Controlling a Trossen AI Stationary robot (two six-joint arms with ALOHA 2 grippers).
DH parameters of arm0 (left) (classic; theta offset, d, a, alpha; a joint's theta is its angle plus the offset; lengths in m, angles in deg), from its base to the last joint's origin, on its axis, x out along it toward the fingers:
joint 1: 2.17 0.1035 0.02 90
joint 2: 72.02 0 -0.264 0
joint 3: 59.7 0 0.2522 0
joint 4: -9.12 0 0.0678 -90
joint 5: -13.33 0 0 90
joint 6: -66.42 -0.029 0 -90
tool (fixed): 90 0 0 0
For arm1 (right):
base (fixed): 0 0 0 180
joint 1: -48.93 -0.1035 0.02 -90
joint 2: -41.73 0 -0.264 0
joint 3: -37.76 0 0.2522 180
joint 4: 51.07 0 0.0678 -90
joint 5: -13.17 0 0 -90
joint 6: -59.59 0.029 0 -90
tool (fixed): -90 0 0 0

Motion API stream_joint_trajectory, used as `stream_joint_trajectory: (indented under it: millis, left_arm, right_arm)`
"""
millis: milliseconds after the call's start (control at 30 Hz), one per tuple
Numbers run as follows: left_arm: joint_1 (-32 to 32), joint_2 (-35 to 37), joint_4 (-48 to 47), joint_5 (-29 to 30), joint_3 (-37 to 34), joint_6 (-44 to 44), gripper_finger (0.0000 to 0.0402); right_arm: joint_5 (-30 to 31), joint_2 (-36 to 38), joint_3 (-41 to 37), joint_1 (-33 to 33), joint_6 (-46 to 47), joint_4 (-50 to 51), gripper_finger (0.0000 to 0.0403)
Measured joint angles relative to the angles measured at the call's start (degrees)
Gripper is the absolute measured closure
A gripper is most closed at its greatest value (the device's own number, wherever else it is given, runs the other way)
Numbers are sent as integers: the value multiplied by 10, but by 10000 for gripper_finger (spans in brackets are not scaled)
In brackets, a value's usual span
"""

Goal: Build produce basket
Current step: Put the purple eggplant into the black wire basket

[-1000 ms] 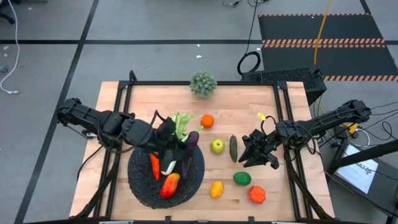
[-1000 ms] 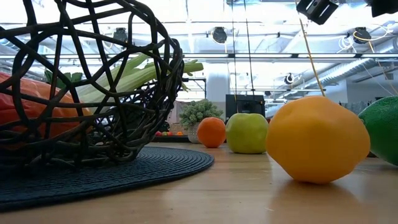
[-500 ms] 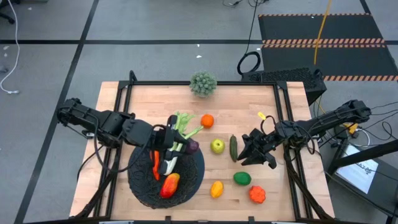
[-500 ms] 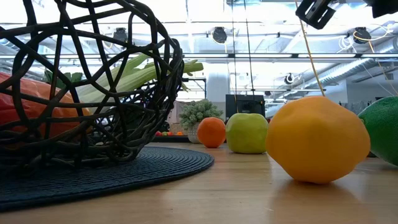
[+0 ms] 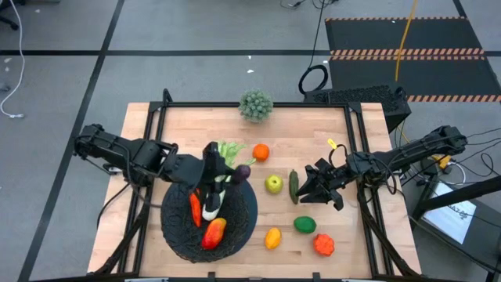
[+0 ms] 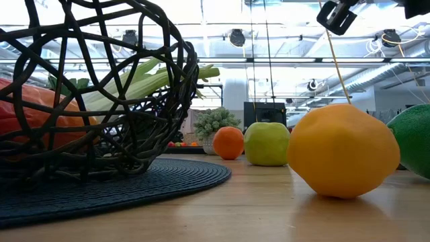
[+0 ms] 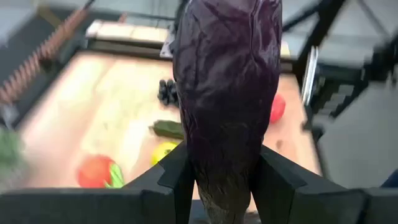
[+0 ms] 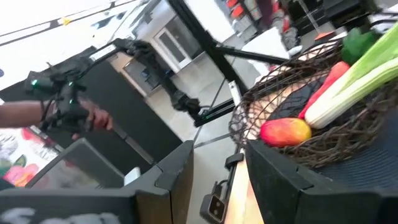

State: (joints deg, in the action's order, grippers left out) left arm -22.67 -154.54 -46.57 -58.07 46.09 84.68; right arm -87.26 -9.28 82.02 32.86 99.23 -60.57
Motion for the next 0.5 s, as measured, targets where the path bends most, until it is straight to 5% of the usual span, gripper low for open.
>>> stream_joint_trajectory:
  millis: [233, 500]
  left_arm:
    - [-2, -37, -55, -6, 0, 223, 270]
    - [-19, -110, -75, -9, 0, 296, 270]
  right_arm:
    - [4, 0, 0, 0, 0, 0, 264]
    - [17, 0, 0, 0, 0, 0, 264]
